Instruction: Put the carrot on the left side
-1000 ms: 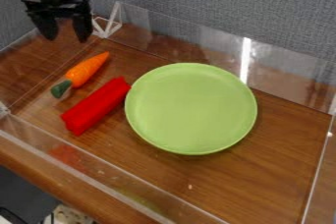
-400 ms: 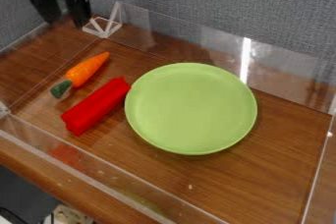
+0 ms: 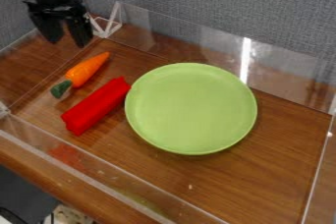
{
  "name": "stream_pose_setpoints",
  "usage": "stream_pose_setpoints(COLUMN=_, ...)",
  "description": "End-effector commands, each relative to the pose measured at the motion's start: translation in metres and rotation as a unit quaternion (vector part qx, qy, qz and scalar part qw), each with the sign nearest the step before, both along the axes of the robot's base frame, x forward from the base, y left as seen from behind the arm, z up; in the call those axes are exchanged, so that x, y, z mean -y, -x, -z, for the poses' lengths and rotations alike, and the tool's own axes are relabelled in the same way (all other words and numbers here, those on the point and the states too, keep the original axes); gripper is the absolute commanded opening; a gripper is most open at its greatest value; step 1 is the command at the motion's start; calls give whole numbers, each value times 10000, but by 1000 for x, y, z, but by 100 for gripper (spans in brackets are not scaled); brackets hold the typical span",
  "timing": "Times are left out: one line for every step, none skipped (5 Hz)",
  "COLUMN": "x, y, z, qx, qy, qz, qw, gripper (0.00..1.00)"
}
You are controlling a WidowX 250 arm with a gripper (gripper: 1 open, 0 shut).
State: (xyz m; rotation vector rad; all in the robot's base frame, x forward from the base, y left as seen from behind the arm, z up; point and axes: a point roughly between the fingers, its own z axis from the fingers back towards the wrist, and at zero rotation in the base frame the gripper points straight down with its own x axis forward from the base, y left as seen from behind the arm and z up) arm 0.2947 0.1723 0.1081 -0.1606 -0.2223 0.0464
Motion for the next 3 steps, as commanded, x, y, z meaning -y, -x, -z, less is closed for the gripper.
stream_pose_setpoints(x=-16, y=-9, z=-23, qx=280, qy=-222, qz=-322, qw=9988, gripper=100)
stream_pose_setpoints(x=-11, y=-11, z=-23, qx=283, qy=-208, qz=-477, qw=9982, gripper=100)
stream_pose_setpoints(x=1, y=-12, z=-11, qx=274, qy=-146, qz=75, qw=9995, gripper=100)
